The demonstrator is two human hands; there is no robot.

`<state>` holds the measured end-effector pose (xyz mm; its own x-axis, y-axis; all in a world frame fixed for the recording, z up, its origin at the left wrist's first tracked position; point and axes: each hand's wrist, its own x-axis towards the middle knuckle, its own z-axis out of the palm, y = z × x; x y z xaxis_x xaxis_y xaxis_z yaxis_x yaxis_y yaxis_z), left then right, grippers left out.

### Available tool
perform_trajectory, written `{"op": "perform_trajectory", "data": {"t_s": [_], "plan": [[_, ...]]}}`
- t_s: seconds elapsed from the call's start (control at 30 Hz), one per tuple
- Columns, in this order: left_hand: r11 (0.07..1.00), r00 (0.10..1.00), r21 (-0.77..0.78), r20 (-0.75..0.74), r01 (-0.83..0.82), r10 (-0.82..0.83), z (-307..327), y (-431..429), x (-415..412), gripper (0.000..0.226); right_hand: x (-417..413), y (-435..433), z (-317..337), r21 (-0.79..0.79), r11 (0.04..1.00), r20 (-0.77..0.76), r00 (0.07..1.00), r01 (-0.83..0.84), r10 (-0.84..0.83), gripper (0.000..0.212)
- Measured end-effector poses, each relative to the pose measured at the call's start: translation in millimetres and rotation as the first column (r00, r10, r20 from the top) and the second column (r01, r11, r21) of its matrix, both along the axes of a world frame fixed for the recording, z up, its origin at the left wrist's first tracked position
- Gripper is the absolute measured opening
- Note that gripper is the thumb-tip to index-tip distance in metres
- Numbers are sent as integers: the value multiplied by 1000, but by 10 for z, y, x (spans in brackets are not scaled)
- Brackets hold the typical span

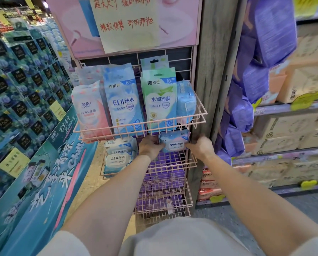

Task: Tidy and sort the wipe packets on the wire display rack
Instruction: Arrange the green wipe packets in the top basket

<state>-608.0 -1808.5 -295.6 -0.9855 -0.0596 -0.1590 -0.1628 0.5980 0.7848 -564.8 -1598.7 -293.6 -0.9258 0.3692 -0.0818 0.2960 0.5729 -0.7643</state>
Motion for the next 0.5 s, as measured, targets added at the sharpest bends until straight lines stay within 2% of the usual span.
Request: {"op": "perform_trajectory", "data": {"t_s": [0.07, 0.2, 0.3, 0.4, 0.5], "plan": [[999, 1000, 21, 5, -28, 27, 8, 13, 33, 49, 41, 26, 12, -32, 999, 18, 1000, -7, 8, 57], [991, 992, 49, 21, -123, 122, 12, 140, 142, 62, 159, -46, 61, -65, 997, 15, 999, -35, 36, 45], [984, 984, -15, 14, -179, 179, 86, 250, 308, 69, 260, -153, 92, -109, 994, -40, 999, 3, -8, 44], [984, 984, -82, -95, -156, 148, 181, 334, 566, 57, 442, -216, 191, -136, 984, -179, 974, 116, -140, 40], [999, 974, -38, -226, -12, 3, 411, 415, 983, 36, 633, -160, 512, -372, 900, -381, 846, 228, -372, 28]]}}
